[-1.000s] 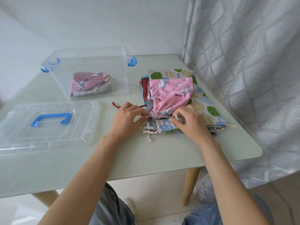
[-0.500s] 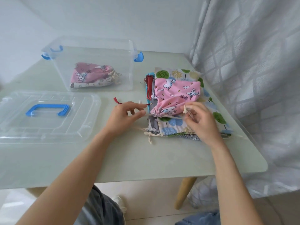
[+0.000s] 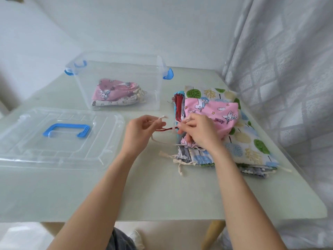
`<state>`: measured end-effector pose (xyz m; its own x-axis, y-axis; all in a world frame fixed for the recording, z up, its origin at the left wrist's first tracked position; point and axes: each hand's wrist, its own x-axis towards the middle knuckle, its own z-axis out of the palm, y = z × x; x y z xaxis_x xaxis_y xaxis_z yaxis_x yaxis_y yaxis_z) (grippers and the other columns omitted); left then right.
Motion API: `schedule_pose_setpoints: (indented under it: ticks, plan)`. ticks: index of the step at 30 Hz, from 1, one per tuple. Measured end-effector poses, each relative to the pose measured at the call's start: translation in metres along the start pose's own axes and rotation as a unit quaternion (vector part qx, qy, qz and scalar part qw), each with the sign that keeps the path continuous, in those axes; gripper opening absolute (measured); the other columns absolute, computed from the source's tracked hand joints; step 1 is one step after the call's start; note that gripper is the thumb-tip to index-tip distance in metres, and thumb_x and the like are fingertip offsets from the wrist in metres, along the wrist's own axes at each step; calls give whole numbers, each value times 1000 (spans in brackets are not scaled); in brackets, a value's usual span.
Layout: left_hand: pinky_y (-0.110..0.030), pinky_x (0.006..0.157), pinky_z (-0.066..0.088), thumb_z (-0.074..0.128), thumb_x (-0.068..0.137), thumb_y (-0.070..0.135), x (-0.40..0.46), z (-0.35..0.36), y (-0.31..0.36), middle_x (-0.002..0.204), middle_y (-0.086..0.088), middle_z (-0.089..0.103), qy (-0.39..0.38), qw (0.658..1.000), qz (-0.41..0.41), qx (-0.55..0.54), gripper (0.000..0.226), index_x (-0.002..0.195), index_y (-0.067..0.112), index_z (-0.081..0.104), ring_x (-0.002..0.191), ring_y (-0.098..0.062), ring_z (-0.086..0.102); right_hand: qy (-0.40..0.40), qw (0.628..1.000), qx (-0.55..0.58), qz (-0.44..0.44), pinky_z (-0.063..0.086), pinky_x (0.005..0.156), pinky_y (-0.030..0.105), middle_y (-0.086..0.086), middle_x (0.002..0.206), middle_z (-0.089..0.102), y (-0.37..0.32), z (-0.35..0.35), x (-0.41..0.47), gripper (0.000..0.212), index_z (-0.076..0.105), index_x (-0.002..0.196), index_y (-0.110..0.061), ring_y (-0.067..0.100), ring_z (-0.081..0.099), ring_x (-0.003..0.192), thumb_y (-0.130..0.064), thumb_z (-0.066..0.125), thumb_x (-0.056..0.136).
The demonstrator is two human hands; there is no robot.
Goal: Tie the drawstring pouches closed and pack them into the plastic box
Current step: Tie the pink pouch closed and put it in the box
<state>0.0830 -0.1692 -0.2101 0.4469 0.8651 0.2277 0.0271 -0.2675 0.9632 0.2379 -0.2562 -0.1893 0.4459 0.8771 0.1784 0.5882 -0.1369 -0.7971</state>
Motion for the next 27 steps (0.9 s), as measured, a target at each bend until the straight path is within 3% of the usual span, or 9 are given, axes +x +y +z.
schedule_pose_setpoints:
  ticks: [3, 7, 12, 15, 17, 19, 20, 23, 27]
  plan:
    - [-14, 66, 45, 69, 83, 26, 1, 4, 1, 76, 8, 73, 12, 998, 10, 59, 8, 79, 20, 73, 67, 1, 64, 22, 998, 65, 7, 39, 46, 13, -2, 65, 68, 8, 2, 0, 10, 67, 79, -11, -2, 47, 39, -20, 69, 84]
    - [-12, 52, 31, 73, 79, 30, 8, 16, 24, 56, 15, 57, -9, 1000, -3, -23, 7, 74, 26, 73, 54, -2, 37, 43, 994, 95, 21, 38, 53, 11, -3, 68, 68, 7, 6, 1, 7, 69, 81, -15, -6, 52, 46, -22, 71, 82]
    - [-14, 56, 41, 69, 82, 22, 17, 26, 48, 60, 8, 63, -78, 996, -4, -50, 11, 72, 21, 72, 57, -3, 53, 16, 973, 229, 32, 33, 46, 13, 9, 69, 62, 1, 4, -3, 13, 69, 84, -12, 2, 41, 41, -13, 58, 91]
    - [-11, 53, 40, 68, 83, 19, 19, 27, 53, 64, 6, 67, -101, 994, -9, -47, 10, 74, 18, 71, 57, -1, 55, -23, 957, 289, 14, 28, 45, 14, 19, 76, 50, 0, 0, -4, 21, 72, 82, -14, 8, 36, 49, -11, 54, 92]
    - [-10, 56, 42, 68, 82, 17, 19, 29, 57, 63, 6, 67, -108, 993, 4, -41, 9, 74, 16, 71, 58, -2, 57, -53, 954, 295, -15, 29, 50, 14, 13, 66, 53, -3, -2, -7, 15, 71, 85, -9, 5, 39, 54, -15, 59, 90]
    - [-13, 65, 47, 69, 82, 17, 17, 29, 59, 67, 3, 68, -124, 992, 11, -36, 9, 73, 16, 71, 66, -7, 60, -27, 965, 261, -31, 37, 58, 12, -7, 52, 60, -6, 1, -9, 11, 70, 89, -7, 0, 49, 55, -17, 66, 86]
    - [-18, 69, 48, 70, 82, 18, 16, 28, 59, 71, -1, 69, -135, 990, 16, -29, 9, 74, 15, 72, 71, -9, 61, -4, 967, 251, -37, 39, 61, 12, -7, 50, 61, -7, 3, -10, 12, 70, 90, -7, 0, 53, 58, -18, 68, 84]
    - [-32, 75, 47, 70, 82, 30, 14, 27, 55, 80, -11, 69, -142, 989, 49, -1, 11, 84, 20, 75, 77, -17, 56, 40, 963, 263, -40, 38, 52, 9, -10, 49, 62, -7, 5, -10, 8, 70, 90, -8, -2, 53, 48, -14, 66, 85]
    - [-18, 76, 42, 54, 92, 34, 12, 18, 46, 91, 6, 69, -109, 994, -13, -6, 22, 109, 24, 66, 82, -4, 61, 47, 950, 309, -7, 33, 41, 16, -13, 43, 48, -3, 1, -9, 9, 69, 91, -10, 2, 36, 38, -14, 63, 88]
